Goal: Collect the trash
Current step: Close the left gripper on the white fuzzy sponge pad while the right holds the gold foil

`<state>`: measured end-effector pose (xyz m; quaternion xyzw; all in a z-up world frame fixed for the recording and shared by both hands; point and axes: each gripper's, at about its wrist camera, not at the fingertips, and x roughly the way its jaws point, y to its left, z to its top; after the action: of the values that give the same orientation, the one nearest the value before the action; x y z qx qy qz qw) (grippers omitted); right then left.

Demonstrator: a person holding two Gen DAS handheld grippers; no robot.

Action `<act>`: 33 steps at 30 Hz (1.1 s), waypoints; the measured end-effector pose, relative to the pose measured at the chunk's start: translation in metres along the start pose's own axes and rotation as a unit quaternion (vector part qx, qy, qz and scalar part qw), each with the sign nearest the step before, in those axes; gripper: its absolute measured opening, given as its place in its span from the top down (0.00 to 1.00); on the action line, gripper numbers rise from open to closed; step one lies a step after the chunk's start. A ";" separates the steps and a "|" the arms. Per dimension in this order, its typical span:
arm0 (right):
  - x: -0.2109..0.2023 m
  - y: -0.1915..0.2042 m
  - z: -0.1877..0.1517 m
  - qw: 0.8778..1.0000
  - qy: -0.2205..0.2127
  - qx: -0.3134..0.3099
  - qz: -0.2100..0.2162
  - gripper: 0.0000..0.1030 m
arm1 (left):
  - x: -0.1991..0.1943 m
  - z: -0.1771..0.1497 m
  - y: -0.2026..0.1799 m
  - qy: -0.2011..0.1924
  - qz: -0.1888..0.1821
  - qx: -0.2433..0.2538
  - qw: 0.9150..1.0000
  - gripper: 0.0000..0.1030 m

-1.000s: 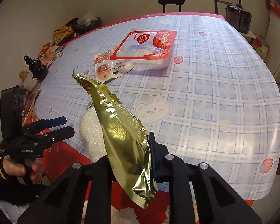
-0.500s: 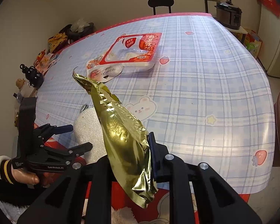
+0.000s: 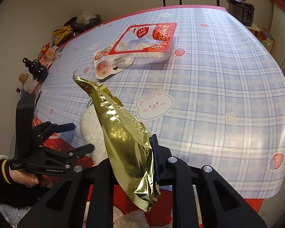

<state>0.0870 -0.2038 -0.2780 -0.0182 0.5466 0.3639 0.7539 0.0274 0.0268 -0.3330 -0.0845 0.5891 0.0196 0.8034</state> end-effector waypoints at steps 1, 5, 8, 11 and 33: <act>0.001 0.000 0.001 1.000 0.001 0.000 0.003 0.82 | 0.000 -0.001 0.004 0.001 0.003 -0.006 1.000 0.07; 0.004 0.006 0.002 1.000 0.006 -0.005 0.010 0.82 | -0.001 -0.004 0.022 0.006 0.010 -0.028 1.000 0.07; 0.007 0.010 0.002 1.000 0.011 -0.010 0.015 0.82 | -0.003 -0.005 0.032 0.006 0.019 -0.037 0.999 0.07; 0.008 0.012 0.002 1.000 0.016 -0.014 0.020 0.82 | -0.003 -0.003 0.044 0.003 0.034 -0.046 0.998 0.07; -0.013 -0.016 -0.007 0.999 -0.008 0.033 0.021 0.82 | -0.013 0.083 0.039 -0.048 0.024 -0.041 0.998 0.12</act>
<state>0.0890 -0.2254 -0.2757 0.0205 0.5528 0.3614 0.7506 0.0964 0.0792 -0.3013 -0.1020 0.5506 0.0667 0.8258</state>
